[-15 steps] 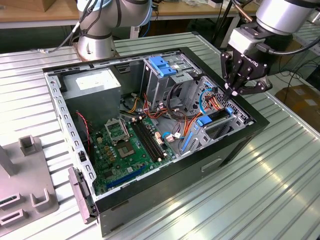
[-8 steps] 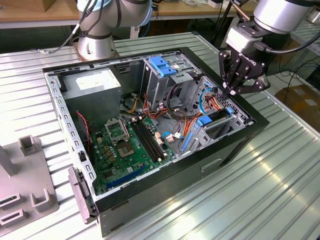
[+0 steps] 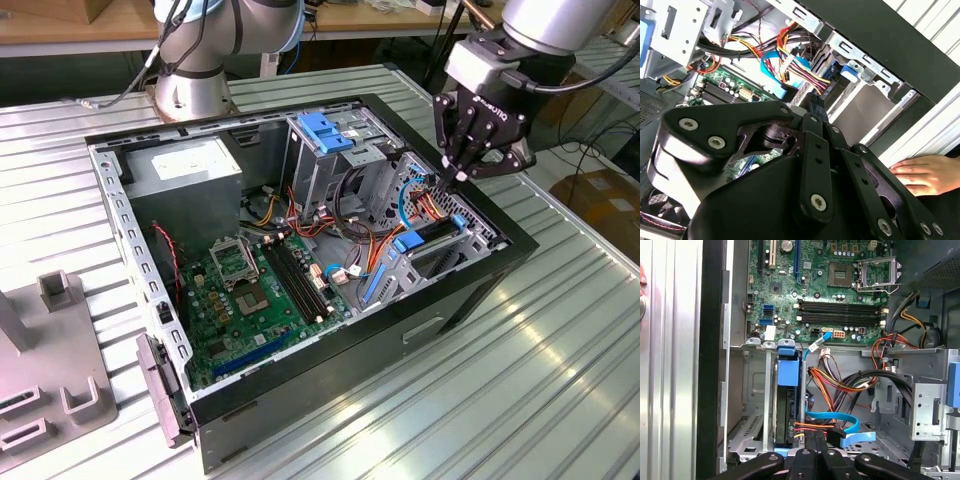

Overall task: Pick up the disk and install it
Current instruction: 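Insert the second disk wire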

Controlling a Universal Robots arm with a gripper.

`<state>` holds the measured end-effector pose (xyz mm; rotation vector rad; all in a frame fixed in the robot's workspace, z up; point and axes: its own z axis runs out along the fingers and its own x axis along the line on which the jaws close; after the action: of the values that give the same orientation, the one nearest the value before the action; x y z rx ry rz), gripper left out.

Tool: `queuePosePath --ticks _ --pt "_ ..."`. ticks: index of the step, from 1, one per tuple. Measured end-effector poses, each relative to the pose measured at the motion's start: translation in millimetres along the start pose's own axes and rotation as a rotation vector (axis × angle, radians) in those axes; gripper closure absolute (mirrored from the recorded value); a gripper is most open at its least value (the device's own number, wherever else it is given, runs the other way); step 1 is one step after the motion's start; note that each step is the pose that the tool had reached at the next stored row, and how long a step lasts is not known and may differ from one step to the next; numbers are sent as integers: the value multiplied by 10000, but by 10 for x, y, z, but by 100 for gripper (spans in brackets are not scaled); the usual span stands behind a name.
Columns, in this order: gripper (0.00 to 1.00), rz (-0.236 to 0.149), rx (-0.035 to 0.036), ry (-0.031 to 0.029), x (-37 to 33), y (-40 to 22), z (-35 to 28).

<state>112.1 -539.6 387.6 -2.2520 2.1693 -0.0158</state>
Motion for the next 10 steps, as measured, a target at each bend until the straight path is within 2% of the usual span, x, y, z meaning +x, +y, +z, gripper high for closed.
queuePosePath --ticks 7,10 --pt "89 0 0 0 -136 2 -33" --pt "89 0 0 0 -170 3 -40"
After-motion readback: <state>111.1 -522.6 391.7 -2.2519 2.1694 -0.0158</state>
